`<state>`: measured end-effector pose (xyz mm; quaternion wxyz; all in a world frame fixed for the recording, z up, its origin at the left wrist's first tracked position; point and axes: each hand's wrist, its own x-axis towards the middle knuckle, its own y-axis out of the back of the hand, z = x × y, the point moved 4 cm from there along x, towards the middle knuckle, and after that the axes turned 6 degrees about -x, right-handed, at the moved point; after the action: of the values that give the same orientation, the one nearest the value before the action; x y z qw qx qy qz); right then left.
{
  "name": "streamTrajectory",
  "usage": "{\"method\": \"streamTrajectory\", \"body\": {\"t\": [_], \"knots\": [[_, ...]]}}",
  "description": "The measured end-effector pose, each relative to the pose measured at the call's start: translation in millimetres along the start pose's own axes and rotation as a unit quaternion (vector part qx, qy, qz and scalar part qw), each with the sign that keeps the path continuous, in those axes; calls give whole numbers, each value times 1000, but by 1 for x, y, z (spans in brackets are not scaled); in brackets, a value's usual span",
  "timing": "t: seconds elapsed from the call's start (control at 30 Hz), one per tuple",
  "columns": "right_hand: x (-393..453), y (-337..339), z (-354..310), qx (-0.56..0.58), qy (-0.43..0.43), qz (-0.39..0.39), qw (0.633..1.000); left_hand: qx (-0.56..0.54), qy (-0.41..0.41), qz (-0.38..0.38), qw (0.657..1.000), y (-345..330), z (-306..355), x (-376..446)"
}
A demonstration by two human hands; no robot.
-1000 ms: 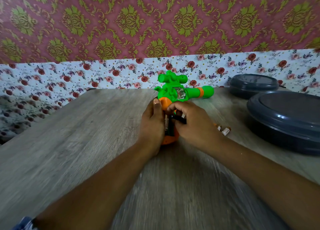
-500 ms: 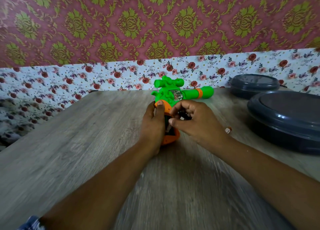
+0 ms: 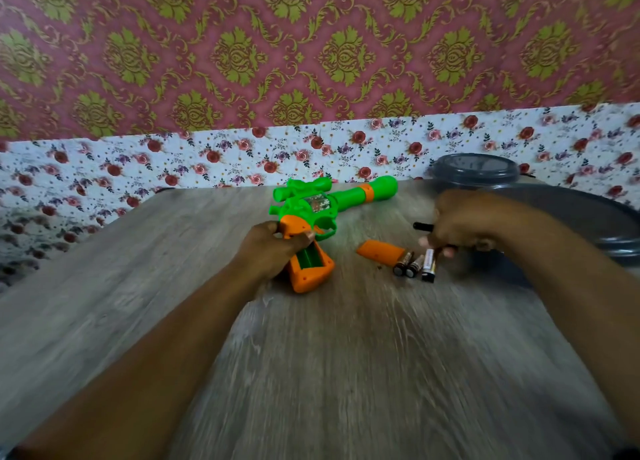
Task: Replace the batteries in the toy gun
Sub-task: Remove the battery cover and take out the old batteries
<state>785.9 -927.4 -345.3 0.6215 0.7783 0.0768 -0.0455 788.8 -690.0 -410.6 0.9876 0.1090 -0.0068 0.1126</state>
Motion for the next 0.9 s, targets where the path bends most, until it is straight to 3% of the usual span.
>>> {"method": "streamTrajectory", "body": {"t": [0.1,0.37,0.6,0.77,0.9], "knots": [[8,-6,0,-71,-21,33,997,33,3,9,999,2,-3,3],[6,-16,-4,-120,-30,96,988,133,-22,16,991,6,-6,10],[3,-18,-7,-141,-26,105,984,178,-8,18,984,7,-8,12],[-11,-9,-31,-71,86,163,980,228,-18,18,973,7,-4,10],[-35,-40,-41,-52,164,185,967,279,-27,47,959,5,3,1]]}}
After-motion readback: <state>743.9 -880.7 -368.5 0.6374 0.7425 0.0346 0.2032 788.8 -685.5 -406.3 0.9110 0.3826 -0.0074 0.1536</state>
